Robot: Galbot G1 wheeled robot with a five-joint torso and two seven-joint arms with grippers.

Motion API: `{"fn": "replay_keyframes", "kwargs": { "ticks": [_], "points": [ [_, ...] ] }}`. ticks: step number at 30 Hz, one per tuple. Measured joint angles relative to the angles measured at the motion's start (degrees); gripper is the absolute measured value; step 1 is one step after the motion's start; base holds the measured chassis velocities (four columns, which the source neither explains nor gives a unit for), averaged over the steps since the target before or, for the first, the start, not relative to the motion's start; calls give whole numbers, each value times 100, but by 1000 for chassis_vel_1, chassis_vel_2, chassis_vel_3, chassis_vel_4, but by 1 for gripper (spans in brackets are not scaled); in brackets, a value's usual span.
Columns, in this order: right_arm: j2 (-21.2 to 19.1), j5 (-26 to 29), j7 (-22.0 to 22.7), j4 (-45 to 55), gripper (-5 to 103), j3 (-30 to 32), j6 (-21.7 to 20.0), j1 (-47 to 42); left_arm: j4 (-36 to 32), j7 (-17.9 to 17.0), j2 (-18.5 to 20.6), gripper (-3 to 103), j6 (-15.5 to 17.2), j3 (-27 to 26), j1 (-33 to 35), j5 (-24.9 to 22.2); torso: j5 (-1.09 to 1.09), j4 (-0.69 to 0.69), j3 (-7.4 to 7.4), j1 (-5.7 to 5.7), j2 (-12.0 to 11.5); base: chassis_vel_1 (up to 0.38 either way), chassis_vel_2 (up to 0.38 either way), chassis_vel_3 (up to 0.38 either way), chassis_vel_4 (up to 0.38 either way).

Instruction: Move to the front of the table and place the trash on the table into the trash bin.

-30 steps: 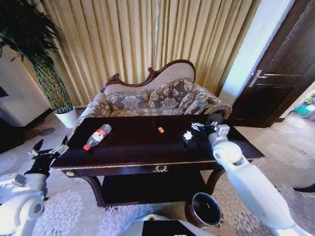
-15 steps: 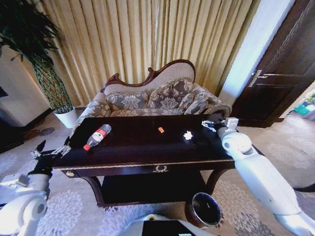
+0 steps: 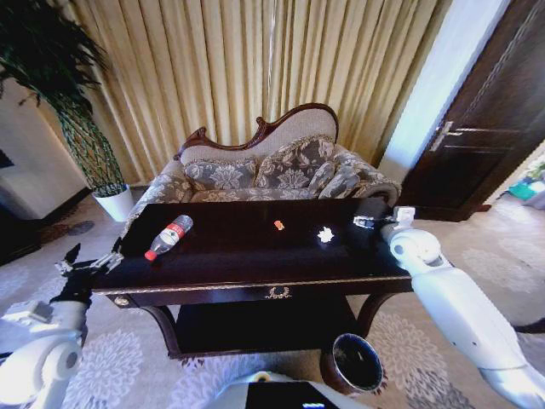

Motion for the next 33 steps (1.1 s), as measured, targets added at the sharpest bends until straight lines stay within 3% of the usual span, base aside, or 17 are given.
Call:
{"fn": "replay_keyframes", "kwargs": {
  "ticks": [32, 33],
  "points": [
    [-19, -184, -31, -265, 103, -30, 55, -5, 27, 5, 65, 100, 0, 26, -30, -9, 0, 0, 0, 0, 0, 0, 0, 0, 0],
    [-19, -187, -31, -264, 99, -30, 57, -5, 30, 5, 69, 100, 0, 27, -37, -9, -1, 0, 0, 0, 0, 0, 0, 0, 0]
  ]
}}
